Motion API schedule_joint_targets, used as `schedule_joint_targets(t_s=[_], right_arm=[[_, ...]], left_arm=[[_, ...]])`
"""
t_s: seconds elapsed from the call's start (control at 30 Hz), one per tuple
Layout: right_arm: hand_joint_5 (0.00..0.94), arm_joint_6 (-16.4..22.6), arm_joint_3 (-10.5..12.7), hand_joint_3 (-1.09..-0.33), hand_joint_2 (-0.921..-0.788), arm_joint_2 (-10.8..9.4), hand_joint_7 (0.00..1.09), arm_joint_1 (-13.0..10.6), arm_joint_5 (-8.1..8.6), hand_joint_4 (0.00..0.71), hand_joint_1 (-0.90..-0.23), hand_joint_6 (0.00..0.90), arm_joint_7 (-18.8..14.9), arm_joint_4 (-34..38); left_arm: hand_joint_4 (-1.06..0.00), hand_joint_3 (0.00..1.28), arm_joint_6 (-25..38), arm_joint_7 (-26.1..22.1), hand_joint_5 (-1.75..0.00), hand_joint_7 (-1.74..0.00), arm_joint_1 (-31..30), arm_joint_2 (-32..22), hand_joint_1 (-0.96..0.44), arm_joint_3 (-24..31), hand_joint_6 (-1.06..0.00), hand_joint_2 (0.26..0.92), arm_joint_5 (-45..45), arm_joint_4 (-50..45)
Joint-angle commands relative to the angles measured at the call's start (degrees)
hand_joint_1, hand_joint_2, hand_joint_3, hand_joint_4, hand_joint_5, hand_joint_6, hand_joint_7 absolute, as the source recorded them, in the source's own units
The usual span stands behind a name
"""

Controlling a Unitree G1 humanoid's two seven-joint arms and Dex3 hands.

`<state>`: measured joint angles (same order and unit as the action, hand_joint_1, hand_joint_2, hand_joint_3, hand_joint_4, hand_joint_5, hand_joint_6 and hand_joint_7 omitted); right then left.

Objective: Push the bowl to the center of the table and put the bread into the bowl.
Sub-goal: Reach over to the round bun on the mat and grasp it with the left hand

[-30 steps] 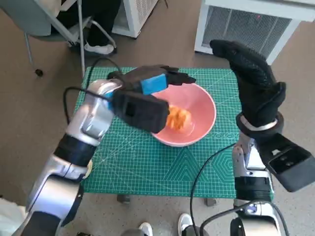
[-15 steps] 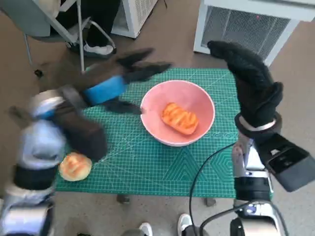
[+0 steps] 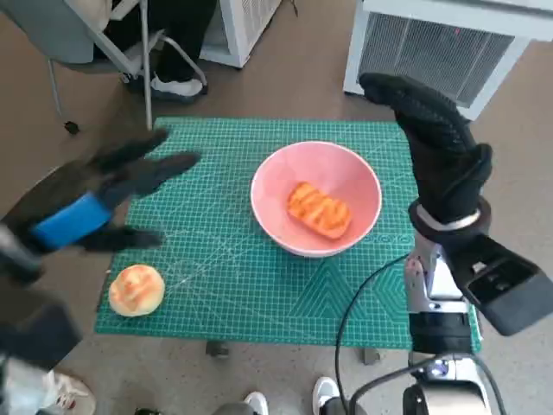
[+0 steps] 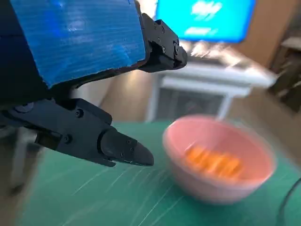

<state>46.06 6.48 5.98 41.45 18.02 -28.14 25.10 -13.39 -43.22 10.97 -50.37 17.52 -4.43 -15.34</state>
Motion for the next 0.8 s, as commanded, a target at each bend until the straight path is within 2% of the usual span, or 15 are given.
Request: schedule_joint_targets(t_s=[0.03, 0.2, 0.4, 0.8], right_arm=[[0.441, -0.44, -0.06, -0.786, -0.921, -0.34, 0.61, -0.85, 0.78, 0.0, -0.57, -0.001, -0.71, 1.38], [0.443, 0.02, 0.04, -0.775, -0.921, -0.37, 0.62, -0.23, 1.27, 0.002, -0.573, -0.001, -1.65, 2.96], [0.424, 0.87, 0.19, -0.762, -0.921, -0.44, 0.62, 0.46, 1.38, 0.019, -0.579, -0.001, -2.47, 4.66], [0.381, 1.87, 0.27, -0.753, -0.921, -0.15, 0.64, 0.91, 1.43, 0.047, -0.575, -0.001, -3.18, 6.16]], left_arm=[[-0.24, 0.0, 0.95, -1.63, -0.01, -0.04, -7.57, -2.19, -0.26, 4.78, -0.39, 0.861, 0.29, -4.2], [-0.24, 0.0, 2.33, -2.3, -0.01, -0.03, -14.23, -2.64, -0.27, 7.83, -0.39, 0.859, -0.89, -6.62], [-0.24, 0.0, 3.64, -2.28, 0.0, -0.03, -19.55, -2.22, -0.28, 8.44, -0.39, 0.861, -2.11, -7.84], [-0.22, 0.01, 3.03, -0.1, 0.0, -0.01, -22.21, -0.98, -0.29, 2.78, -0.37, 0.877, -5.35, -2.51]])
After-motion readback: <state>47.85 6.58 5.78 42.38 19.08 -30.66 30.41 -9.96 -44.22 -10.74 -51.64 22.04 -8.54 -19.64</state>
